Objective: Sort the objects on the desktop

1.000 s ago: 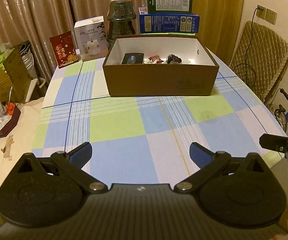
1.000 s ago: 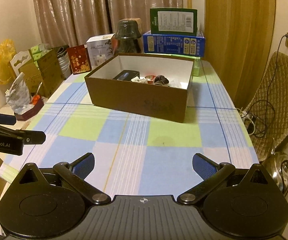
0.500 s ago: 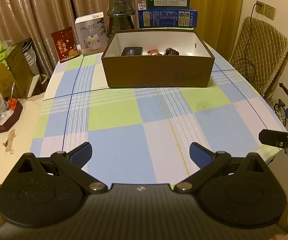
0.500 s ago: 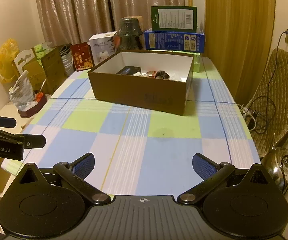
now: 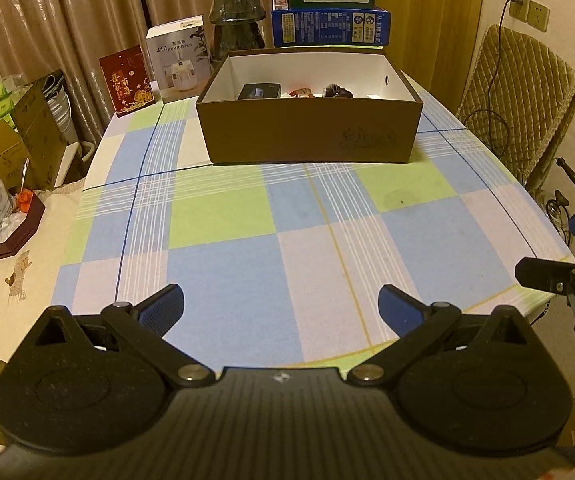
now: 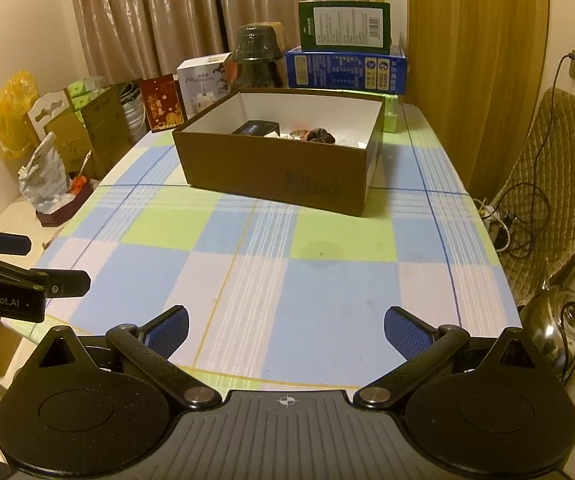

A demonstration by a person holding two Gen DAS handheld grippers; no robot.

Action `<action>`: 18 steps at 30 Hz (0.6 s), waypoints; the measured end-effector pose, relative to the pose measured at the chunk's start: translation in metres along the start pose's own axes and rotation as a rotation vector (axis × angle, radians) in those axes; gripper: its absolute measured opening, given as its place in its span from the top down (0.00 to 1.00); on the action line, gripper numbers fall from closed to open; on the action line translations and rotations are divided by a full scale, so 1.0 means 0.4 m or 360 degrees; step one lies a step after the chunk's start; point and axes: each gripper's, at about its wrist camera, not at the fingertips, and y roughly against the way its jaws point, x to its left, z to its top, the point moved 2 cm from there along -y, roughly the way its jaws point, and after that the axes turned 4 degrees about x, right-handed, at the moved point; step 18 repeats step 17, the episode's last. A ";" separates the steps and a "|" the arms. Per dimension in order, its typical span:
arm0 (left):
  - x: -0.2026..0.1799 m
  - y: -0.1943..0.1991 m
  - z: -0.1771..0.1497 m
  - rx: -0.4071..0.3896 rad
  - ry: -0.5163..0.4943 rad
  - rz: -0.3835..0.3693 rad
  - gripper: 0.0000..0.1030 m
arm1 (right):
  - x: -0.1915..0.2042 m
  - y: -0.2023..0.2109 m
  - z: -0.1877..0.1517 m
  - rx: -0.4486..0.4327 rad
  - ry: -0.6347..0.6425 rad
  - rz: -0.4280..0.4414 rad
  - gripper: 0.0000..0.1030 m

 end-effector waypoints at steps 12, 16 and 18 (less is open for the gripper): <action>0.001 0.001 0.004 -0.0006 -0.0007 0.0003 0.01 | -0.003 -0.005 -0.003 0.0004 0.0000 0.0003 0.02; -0.003 0.000 0.012 -0.0018 -0.0024 -0.0004 0.01 | -0.004 -0.010 -0.003 0.0013 -0.0007 0.0003 0.02; -0.003 -0.002 0.014 -0.0017 -0.0027 -0.0006 0.01 | -0.005 -0.012 -0.001 0.0014 -0.0007 0.0003 0.02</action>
